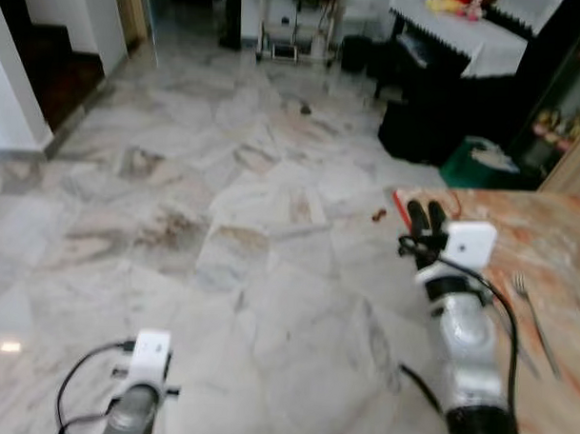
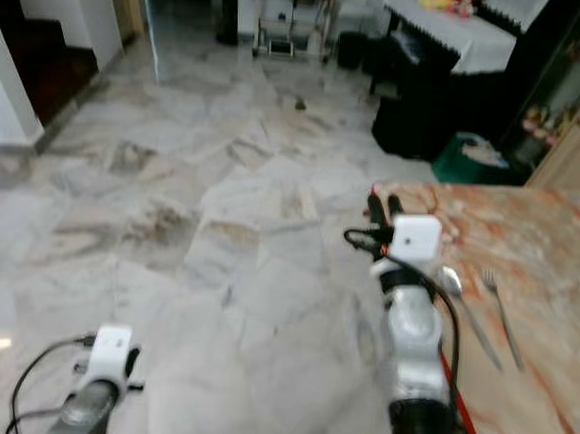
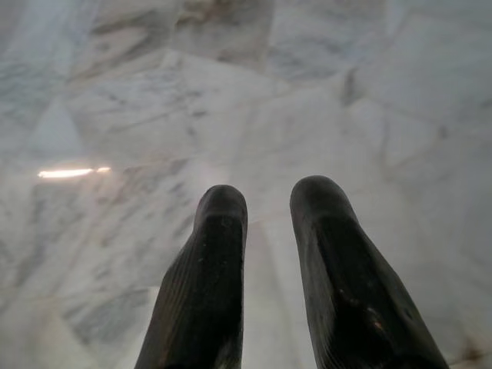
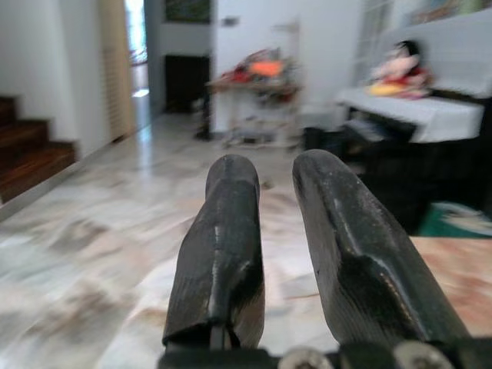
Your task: Setting the table
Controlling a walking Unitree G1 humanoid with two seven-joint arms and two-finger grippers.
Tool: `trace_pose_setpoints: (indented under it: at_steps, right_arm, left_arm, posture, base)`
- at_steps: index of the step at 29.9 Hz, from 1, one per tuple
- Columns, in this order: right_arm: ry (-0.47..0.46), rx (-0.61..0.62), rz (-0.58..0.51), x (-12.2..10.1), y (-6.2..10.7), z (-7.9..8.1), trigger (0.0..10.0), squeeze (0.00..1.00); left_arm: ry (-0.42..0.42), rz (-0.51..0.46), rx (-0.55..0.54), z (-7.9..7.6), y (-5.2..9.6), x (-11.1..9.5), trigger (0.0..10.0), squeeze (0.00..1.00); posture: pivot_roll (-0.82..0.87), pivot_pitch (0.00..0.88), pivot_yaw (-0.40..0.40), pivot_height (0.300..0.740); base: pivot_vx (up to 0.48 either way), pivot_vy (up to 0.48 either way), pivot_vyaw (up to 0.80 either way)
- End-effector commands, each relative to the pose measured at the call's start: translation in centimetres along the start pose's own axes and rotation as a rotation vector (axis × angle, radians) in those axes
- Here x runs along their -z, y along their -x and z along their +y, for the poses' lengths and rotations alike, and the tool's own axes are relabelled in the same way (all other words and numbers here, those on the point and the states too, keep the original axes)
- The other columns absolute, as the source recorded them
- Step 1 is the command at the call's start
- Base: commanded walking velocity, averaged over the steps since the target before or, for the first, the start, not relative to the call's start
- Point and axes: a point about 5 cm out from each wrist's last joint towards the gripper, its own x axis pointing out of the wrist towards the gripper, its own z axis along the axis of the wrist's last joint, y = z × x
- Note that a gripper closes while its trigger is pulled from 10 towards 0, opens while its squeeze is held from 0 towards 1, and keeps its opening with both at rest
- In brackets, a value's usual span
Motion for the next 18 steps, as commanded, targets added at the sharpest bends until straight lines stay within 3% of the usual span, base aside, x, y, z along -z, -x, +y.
trace_pose_setpoints:
  at_steps: [1,18]
  right_arm:
    - [0.016,0.035,0.001,-0.25,0.14,-1.33,10.0,0.00]
    - [0.014,0.048,-0.016,-0.75,-0.18,-1.46,10.0,0.00]
  left_arm:
    - [0.022,-0.004,0.015,-0.86,-0.06,-0.26,10.0,0.00]
    - [0.022,-0.002,0.027,-1.09,-0.04,-0.25,10.0,0.00]
  posture:
    - [0.10,0.000,-0.053,0.727]
    - [0.10,0.000,-0.052,0.727]
  base:
    - [0.315,0.000,0.00]
    - [0.308,0.000,0.00]
